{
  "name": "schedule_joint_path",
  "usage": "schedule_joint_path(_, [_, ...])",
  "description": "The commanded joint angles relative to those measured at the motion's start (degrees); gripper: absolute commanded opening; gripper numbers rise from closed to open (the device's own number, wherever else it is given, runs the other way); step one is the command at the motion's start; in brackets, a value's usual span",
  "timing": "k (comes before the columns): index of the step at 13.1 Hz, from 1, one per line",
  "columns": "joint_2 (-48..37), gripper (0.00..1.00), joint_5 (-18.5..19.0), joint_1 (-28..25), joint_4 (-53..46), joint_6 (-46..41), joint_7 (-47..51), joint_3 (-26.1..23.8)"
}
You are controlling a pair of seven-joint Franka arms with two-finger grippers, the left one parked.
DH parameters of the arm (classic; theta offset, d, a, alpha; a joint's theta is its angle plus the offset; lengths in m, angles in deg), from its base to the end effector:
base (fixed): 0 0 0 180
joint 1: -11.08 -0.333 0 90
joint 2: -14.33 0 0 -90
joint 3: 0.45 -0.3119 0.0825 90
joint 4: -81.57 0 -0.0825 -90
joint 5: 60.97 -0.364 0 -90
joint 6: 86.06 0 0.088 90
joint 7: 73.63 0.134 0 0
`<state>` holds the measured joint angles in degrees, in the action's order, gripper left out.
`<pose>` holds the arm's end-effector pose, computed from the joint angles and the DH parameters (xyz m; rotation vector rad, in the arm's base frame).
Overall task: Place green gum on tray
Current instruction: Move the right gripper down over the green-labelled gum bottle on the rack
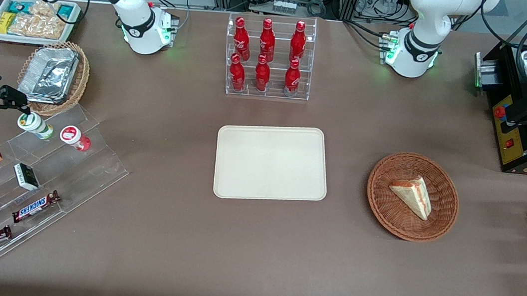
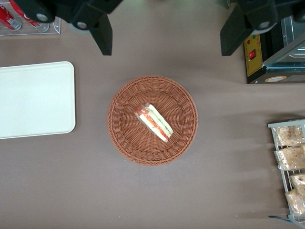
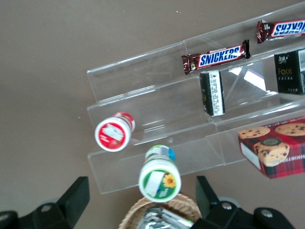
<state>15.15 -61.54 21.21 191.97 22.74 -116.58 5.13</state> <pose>0.5186 -0.1447 0.4513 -3.0273 -0.7280 0.0512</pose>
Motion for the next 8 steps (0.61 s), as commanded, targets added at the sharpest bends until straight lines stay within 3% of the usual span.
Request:
schedule_joint_path(1, [-1.4,0.99,-2.2,2.3,5.1,6.2,-8.5,-0.2])
schedule_joint_path(8, [-1.4,0.99,-2.3,3.1,11.9,14.1,-12.3,-0.3])
